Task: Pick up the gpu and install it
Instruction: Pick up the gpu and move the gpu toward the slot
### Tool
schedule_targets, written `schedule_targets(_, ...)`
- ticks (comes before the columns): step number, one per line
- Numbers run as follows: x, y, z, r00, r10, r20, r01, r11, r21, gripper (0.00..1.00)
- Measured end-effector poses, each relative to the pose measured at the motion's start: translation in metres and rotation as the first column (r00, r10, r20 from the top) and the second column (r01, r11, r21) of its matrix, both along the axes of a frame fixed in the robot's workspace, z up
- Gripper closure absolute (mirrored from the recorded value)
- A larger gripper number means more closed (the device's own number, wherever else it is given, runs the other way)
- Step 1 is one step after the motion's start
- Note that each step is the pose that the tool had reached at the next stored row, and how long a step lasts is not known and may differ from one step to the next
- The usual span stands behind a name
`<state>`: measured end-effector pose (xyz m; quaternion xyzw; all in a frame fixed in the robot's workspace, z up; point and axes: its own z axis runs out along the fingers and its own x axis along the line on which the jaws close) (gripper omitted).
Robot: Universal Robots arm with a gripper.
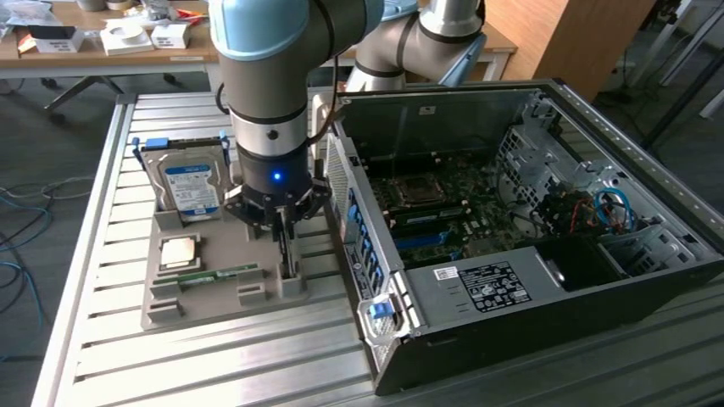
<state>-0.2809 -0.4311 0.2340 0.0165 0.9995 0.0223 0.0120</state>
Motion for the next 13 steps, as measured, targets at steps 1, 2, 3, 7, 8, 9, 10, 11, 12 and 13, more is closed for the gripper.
schedule_targets(1, 0.0, 0.0, 0.0016, 1.0, 0.0, 0.0, 0.0, 1.0, 0.0, 0.74)
schedule_targets(2, 0.0, 0.0, 0.0033, 1.0, 0.0, 0.0001, 0.0, 1.0, 0.0, 0.74)
schedule_targets(3, 0.0, 0.0, 0.0053, 1.0, 0.0, 0.0, 0.0, 1.0, 0.0, 0.74)
schedule_targets(7, 0.0, 0.0, 0.0142, 1.0, 0.0, 0.0001, 0.0, 1.0, 0.0, 0.74)
schedule_targets(8, 0.0, 0.0, 0.0169, 1.0, 0.0, 0.0, 0.0, 1.0, 0.0, 0.74)
schedule_targets(9, 0.0, 0.0, 0.02, 1.0, 0.0, 0.0001, 0.0, 1.0, 0.0, 0.74)
schedule_targets(10, 0.0, 0.0, 0.0232, 1.0, 0.0, 0.0, 0.0, 1.0, 0.0, 0.74)
schedule_targets(11, 0.0, 0.0, 0.0265, 1.0, 0.0, 0.0001, 0.0, 1.0, 0.0001, 0.74)
schedule_targets(12, 0.0, 0.0, 0.03, 1.0, 0.0, 0.0, 0.0, 1.0, 0.0, 0.74)
schedule_targets(13, 0.0, 0.0, 0.0336, 1.0, 0.0, 0.0, 0.0, 1.0, -0.0001, 0.74)
